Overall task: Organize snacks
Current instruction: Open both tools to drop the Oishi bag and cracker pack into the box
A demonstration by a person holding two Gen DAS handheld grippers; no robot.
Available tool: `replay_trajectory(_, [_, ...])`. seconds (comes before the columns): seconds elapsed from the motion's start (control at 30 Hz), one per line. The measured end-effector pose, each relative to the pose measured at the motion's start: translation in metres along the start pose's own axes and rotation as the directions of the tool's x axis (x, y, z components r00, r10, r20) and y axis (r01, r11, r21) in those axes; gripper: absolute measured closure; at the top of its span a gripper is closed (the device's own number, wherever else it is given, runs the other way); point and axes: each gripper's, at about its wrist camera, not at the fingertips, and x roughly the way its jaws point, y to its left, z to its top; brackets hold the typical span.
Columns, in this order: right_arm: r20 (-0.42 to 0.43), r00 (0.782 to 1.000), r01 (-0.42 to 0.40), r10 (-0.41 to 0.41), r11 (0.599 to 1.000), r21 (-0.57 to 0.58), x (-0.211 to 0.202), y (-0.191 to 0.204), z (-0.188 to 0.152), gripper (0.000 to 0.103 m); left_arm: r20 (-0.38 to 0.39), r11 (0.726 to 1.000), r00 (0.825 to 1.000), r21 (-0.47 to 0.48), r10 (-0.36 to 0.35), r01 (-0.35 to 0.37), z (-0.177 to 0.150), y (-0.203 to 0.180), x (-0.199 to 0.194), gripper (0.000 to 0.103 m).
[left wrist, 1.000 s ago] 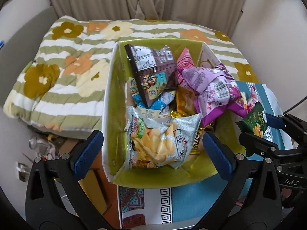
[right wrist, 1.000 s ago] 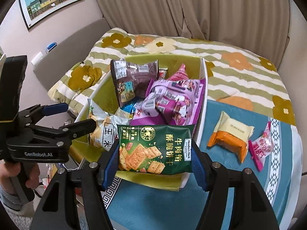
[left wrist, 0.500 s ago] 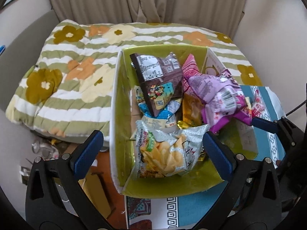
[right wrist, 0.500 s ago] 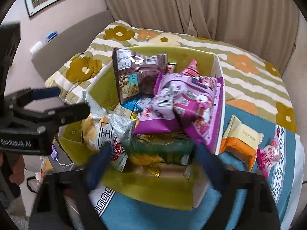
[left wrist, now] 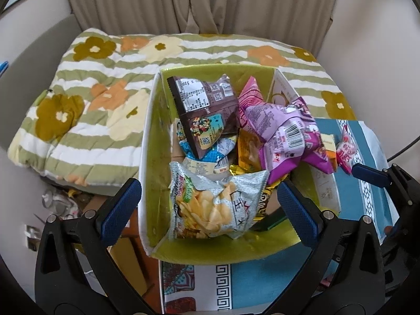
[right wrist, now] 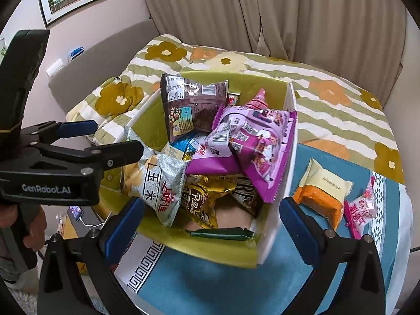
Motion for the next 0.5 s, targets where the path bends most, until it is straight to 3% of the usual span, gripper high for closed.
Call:
replay_trajectory(0.3, [0.102, 0.995, -0.017, 0.015, 1.0, 0.019, -0.06, -0.024, -0.008, 0.0, 0.077, 0.997, 0.995, -0.044, 0.062, -0.058, -0.009, -0.031, -0.041, 0.0])
replay_trajectory(0.5, [0.213, 0.975, 0.036, -0.06, 0.993, 0.117, -0.115, -0.065, -0.026, 0.0, 0.155, 0.996, 0.984, -0.021, 0.083, -0.081, -0.017, -0.08, -0.068, 0.0])
